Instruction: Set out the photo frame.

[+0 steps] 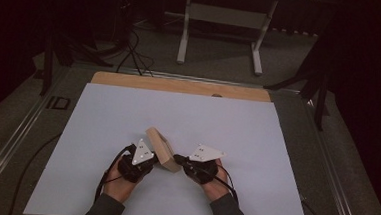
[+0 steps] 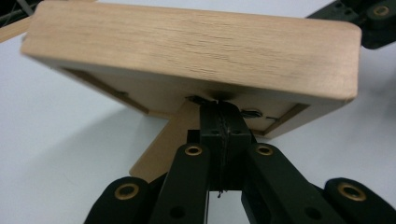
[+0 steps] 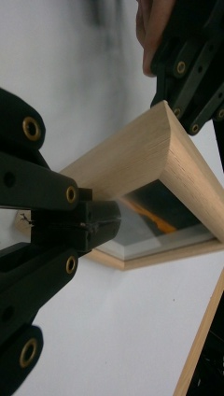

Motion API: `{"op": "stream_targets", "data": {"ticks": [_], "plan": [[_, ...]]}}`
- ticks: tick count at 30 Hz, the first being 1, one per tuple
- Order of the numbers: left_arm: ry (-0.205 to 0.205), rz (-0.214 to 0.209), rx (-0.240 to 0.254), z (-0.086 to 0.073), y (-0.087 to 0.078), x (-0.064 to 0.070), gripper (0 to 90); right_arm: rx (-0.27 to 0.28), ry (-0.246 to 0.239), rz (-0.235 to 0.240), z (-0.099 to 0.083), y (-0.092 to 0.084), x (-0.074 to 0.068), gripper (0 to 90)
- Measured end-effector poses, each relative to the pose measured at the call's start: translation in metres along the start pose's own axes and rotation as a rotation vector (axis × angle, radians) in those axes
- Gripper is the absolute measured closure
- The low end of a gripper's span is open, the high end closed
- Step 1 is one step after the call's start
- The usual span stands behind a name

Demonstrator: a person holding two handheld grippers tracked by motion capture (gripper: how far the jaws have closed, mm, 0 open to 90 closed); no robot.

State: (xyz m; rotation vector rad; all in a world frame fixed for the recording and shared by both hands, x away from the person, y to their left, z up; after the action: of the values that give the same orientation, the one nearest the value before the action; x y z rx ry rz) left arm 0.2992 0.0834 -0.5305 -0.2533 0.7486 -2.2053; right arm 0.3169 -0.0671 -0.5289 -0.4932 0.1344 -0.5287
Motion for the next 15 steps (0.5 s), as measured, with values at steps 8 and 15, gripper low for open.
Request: {"op": "stream_targets", "data": {"ticks": [8, 15], "plan": [[-0.026, 0.007, 0.004, -0.001, 0.000, -0.004, 89.7, -0.004, -0.010, 0.013, 0.001, 0.002, -0.007, 89.7], [-0.044, 0.009, 0.008, -0.002, -0.001, -0.008, 89.7, -0.009, -0.023, 0.027, 0.002, 0.005, -0.014, 89.6]]}}
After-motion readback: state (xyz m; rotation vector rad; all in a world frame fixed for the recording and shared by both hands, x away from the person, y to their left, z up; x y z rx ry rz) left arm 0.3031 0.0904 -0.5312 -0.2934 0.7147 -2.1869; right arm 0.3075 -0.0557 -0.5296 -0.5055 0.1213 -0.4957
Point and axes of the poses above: each handheld gripper's, and its own axes: y roughly forward along the jaws, z roughly out of its top, x roughly to its right, the point moved 6 cm from there along y, roughly forward along the jaws, and after that the axes turned 1 degree about -z, right-handed, at the moved point
